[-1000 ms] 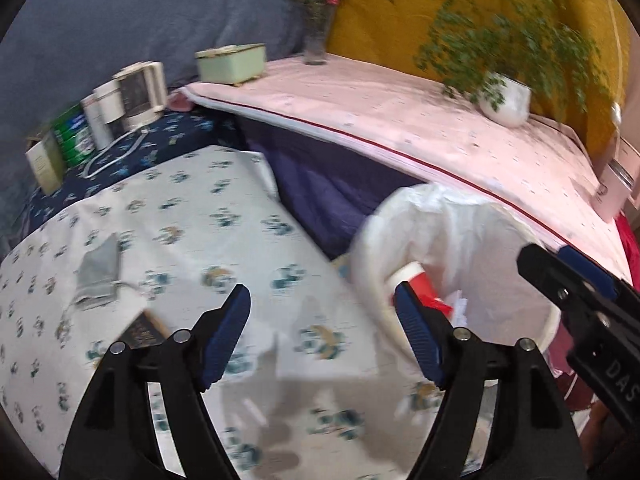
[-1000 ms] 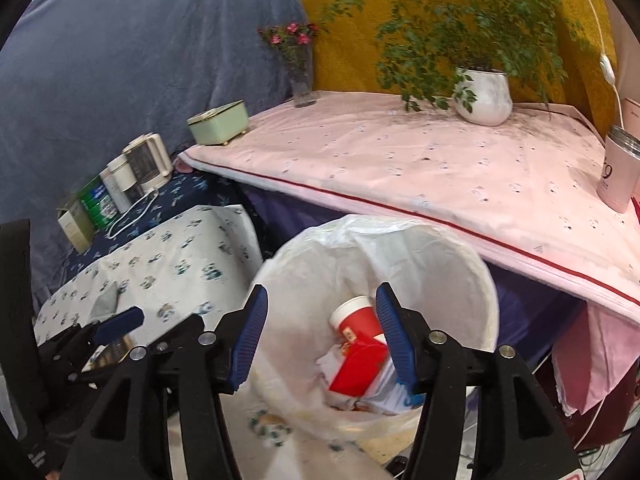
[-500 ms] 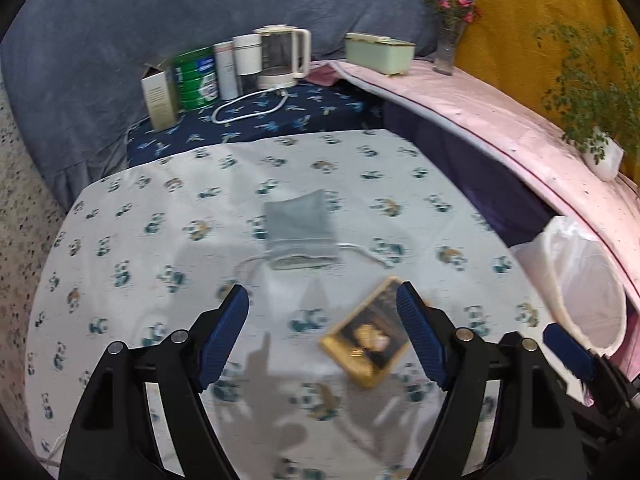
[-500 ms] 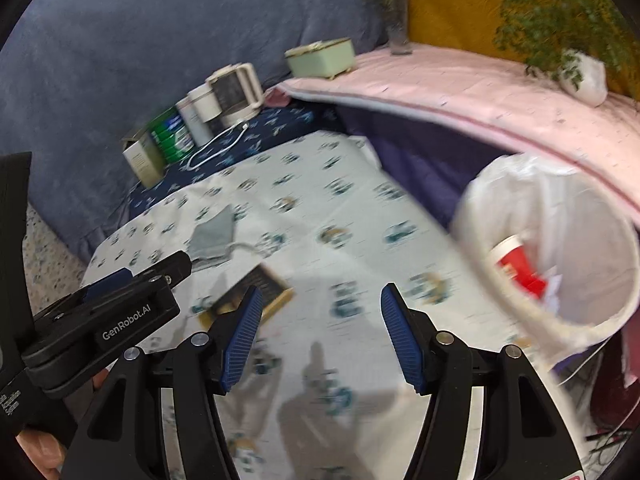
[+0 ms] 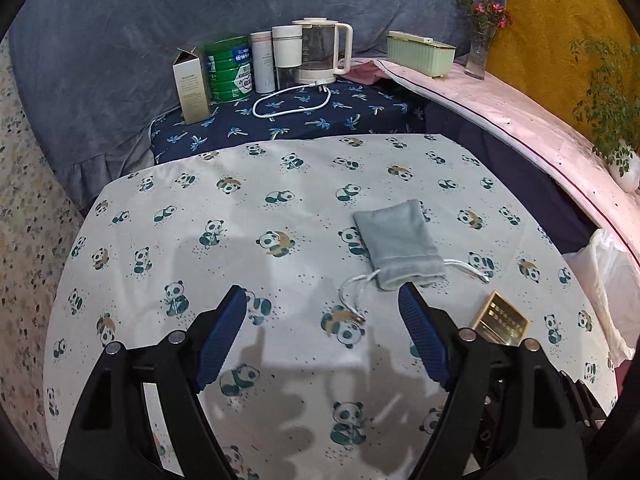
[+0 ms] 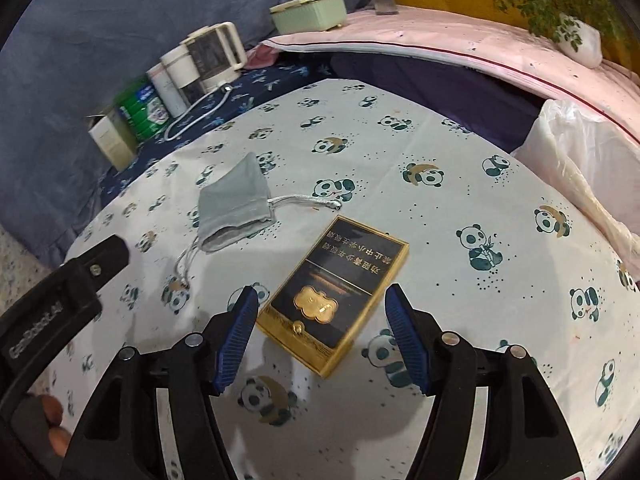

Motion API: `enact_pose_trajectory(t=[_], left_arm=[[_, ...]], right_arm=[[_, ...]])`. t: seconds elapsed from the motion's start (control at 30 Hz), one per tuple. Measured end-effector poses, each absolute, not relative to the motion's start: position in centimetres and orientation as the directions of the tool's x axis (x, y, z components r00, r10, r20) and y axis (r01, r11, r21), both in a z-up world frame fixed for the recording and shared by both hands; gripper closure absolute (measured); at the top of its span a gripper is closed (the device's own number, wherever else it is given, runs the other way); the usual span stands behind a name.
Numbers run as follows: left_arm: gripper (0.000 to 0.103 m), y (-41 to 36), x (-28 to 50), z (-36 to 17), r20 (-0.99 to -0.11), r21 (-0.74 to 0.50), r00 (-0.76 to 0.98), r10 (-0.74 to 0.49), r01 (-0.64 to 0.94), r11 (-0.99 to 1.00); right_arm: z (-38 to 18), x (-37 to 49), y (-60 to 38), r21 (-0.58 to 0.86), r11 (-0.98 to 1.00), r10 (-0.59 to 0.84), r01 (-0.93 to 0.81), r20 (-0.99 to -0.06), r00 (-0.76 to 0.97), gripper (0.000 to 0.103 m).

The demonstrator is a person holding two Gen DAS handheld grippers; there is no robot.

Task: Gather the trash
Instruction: 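Move both open tools back over the grey pouch and gold box, then grasp the grey pouch with the left tool while the right tool grasps the gold cigarette box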

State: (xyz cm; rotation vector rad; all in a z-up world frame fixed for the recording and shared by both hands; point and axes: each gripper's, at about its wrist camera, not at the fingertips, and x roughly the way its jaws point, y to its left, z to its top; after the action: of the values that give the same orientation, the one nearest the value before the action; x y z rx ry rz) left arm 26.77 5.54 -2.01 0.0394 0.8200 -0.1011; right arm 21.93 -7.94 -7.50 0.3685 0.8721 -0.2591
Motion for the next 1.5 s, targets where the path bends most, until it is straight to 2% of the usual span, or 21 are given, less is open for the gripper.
enact_pose_trajectory(t=[0.1, 0.27, 0.6, 0.83, 0.9, 0.97, 1.0, 1.07, 1.13, 1.23, 1.47, 1.5], left_arm=[[0.029, 6.1, 27.5, -2.3, -0.733, -0.006, 0.677, -0.07, 0.097, 0.995], [0.029, 6.1, 28.3, -2.9, -0.743, -0.019, 0.664, -0.082, 0.102, 0.995], [0.028, 2.8, 30.6, -5.2, -0.777, -0.098, 0.608, -0.161, 0.136, 0.986], [0.029, 0.4, 32.7, -6.9, -0.804, -0.09, 0.575, -0.151, 0.134, 0.987], [0.039, 0.2, 32.9, -7.4, -0.811, -0.086, 0.567, -0.145, 0.13, 0.988], [0.063, 0.0, 32.9, -7.8, -0.824, -0.098, 0.543, -0.161, 0.143, 0.985], [0.068, 0.0, 32.7, -8.0, -0.827, -0.097, 0.54, -0.159, 0.141, 0.985], [0.085, 0.1, 32.3, -7.9, -0.82, -0.09, 0.551, -0.157, 0.146, 0.985], [0.094, 0.3, 31.7, -7.9, -0.818, -0.087, 0.554, -0.156, 0.149, 0.985], [0.097, 0.6, 30.6, -7.4, -0.81, -0.101, 0.56, -0.171, 0.154, 0.983], [0.097, -0.3, 27.0, -4.8, -0.783, -0.13, 0.583, -0.216, 0.186, 0.974], [0.097, -0.5, 26.5, -4.4, -0.779, -0.136, 0.585, -0.225, 0.191, 0.972]], right_arm=[[-8.1, 22.9, -7.5, 0.174, 0.891, -0.127, 0.42, -0.792, 0.597, 0.034], [-9.2, 23.4, -8.1, 0.12, 0.893, -0.166, 0.434, -0.808, 0.566, 0.034], [-9.0, 21.9, -11.4, 0.111, 0.923, -0.13, 0.368, -0.811, 0.57, 0.041], [-9.1, 21.3, -13.1, 0.137, 0.927, -0.097, 0.349, -0.811, 0.576, 0.044], [-9.1, 21.2, -13.3, 0.141, 0.93, -0.089, 0.34, -0.81, 0.58, 0.044], [-9.1, 21.2, -13.3, 0.143, 0.933, -0.083, 0.331, -0.808, 0.584, 0.045], [-9.1, 21.1, -13.3, 0.145, 0.934, -0.08, 0.327, -0.807, 0.585, 0.045], [-9.1, 21.0, -13.4, 0.15, 0.935, -0.072, 0.32, -0.805, 0.588, 0.045], [-9.0, 20.7, -13.6, 0.165, 0.935, -0.058, 0.313, -0.801, 0.596, 0.046], [-9.0, 20.2, -13.9, 0.184, 0.933, -0.042, 0.308, -0.796, 0.604, 0.046], [-7.4, 18.1, -14.9, 0.22, 0.924, -0.032, 0.313, -0.77, 0.637, 0.048], [-7.0, 17.6, -15.1, 0.226, 0.923, -0.031, 0.312, -0.764, 0.645, 0.057]])
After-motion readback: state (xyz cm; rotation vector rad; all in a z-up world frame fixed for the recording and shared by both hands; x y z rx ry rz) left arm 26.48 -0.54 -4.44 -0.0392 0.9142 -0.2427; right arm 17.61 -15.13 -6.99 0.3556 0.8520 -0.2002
